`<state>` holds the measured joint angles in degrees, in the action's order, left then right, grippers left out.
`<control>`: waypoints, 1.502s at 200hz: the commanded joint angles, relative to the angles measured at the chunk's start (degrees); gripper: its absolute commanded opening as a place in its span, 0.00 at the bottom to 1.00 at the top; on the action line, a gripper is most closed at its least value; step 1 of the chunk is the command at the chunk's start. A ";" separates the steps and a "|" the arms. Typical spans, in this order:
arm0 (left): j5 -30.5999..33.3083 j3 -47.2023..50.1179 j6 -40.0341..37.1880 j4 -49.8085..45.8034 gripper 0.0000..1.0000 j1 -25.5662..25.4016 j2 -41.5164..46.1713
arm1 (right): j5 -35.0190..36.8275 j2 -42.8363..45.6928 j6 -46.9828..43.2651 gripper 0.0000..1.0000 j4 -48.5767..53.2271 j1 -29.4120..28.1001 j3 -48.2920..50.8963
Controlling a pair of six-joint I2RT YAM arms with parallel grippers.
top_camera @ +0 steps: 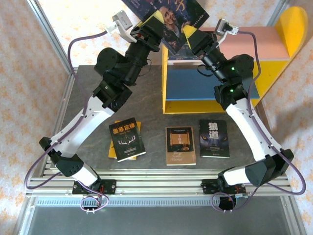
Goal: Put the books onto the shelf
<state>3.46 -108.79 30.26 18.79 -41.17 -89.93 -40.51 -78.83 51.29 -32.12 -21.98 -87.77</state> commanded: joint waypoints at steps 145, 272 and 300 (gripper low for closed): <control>-21.97 7.56 6.25 -28.74 0.79 15.79 12.86 | -10.92 10.47 -22.99 0.01 27.49 3.38 -4.91; -60.51 -2.47 3.38 -37.21 0.73 25.96 6.11 | -15.54 11.51 -31.95 0.00 44.43 3.50 -9.26; -60.91 -0.72 2.41 -37.15 0.74 26.15 7.77 | -15.41 11.33 -31.02 0.00 44.15 3.43 -9.44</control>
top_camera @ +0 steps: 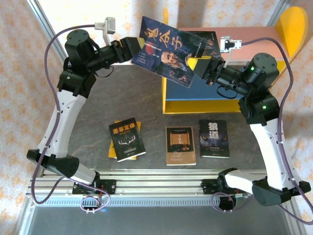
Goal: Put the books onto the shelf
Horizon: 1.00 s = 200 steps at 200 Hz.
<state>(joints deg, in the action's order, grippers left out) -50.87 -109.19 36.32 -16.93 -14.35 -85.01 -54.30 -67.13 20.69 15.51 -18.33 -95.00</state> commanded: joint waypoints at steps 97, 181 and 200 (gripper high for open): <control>-12.49 3.10 -1.15 5.55 0.73 0.48 5.72 | -7.34 -3.16 -1.02 0.00 -2.65 -0.09 -4.39; -12.49 3.95 -0.99 6.51 0.17 0.95 7.06 | -5.07 -4.07 -3.80 0.07 3.19 0.06 -7.31; -11.74 4.44 0.63 8.37 0.00 0.99 7.26 | -3.91 -4.08 -3.59 0.09 3.63 0.13 -7.31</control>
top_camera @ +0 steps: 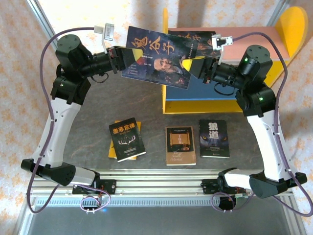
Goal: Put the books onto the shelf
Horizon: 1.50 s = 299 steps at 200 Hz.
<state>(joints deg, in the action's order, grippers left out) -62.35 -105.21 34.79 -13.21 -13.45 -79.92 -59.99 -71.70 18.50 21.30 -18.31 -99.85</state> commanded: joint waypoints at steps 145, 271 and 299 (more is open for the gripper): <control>12.25 7.85 22.75 35.13 0.00 -2.69 1.49 | 12.92 3.23 9.40 0.61 -9.32 -0.17 7.39; 14.31 5.42 20.11 33.94 0.16 -6.50 -3.31 | 16.69 5.81 7.75 0.04 -8.89 0.46 6.57; 15.15 6.02 18.21 31.74 0.49 -6.55 -2.65 | 16.49 6.22 6.56 0.01 -7.75 0.97 5.50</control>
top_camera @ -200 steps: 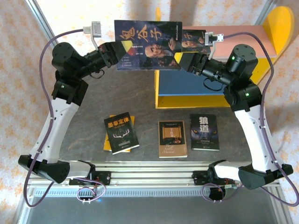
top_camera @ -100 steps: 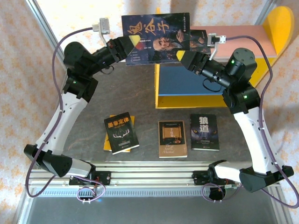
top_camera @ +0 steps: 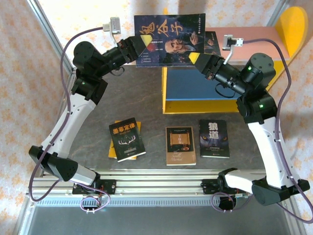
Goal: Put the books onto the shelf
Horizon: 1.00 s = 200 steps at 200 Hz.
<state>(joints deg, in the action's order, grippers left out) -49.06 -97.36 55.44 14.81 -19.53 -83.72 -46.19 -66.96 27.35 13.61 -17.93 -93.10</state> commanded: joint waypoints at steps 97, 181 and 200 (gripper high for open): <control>12.99 -4.81 -26.51 -27.06 0.59 -4.55 6.88 | -5.19 0.24 1.38 0.00 1.53 16.10 -7.91; 20.58 -3.49 -34.61 -39.93 0.60 -4.55 10.43 | -16.95 -10.45 -4.08 0.00 13.87 25.01 -19.72; 20.26 -2.62 -34.43 -39.00 0.60 -4.55 10.85 | -18.14 -12.66 -7.09 0.00 18.69 25.12 -22.79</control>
<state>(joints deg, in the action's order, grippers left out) -30.22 -101.23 22.92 -23.18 -24.01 -73.84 -59.46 -78.65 25.34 28.42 6.87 -110.98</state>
